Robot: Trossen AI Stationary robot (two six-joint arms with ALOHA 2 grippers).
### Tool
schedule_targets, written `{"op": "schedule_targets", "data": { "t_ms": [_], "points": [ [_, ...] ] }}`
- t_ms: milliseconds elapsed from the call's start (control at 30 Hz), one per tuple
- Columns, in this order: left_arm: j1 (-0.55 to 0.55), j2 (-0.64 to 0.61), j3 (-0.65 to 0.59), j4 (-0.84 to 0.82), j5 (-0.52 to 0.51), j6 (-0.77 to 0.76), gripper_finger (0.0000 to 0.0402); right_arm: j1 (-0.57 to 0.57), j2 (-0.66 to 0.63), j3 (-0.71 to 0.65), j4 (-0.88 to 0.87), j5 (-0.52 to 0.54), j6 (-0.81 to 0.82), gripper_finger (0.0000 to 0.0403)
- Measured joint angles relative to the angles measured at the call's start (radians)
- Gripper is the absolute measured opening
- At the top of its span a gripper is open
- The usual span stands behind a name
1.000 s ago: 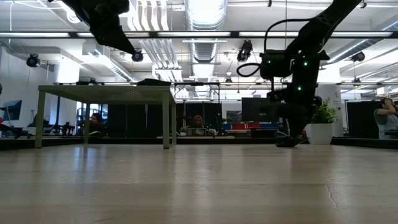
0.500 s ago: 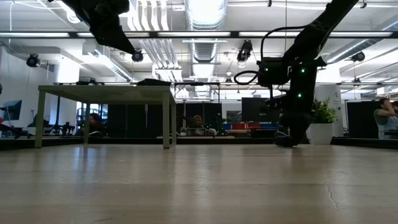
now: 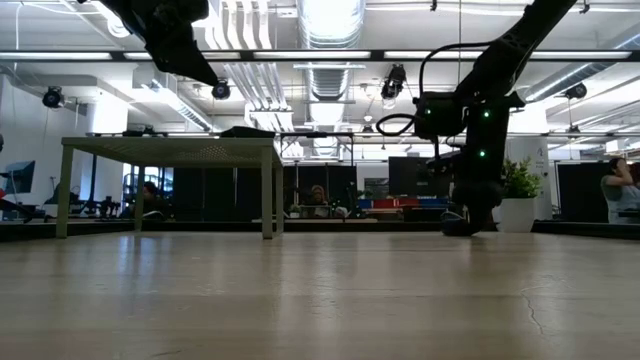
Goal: Pick & Place Mini shaped plates
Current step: Stack the black drop-shaped plate on top of the black drop-shaped plate on the shelf
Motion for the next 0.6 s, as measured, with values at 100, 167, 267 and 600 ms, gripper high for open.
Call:
{"op": "schedule_targets", "data": {
  "t_ms": [100,167,267,600],
  "points": [
    [0.0,0.0,0.0,0.0,0.0,0.0,0.0049,0.0,0.0,0.0,0.003,0.0,-0.014,0.0014],
    [0.0,0.0,0.0,0.0,0.0,0.0,0.0048,0.0,0.0,0.0,0.009,0.0,-0.029,0.0011],
    [0.0,0.0,0.0,0.0,0.0,0.0,0.0049,0.007,0.0,0.01,0.008,-0.001,-0.043,0.0008],
    [0.0,0.0,0.002,0.0,0.0,0.0,0.0049,0.167,0.0,0.143,-0.038,-0.008,-0.077,0.0008]
  ]
}}
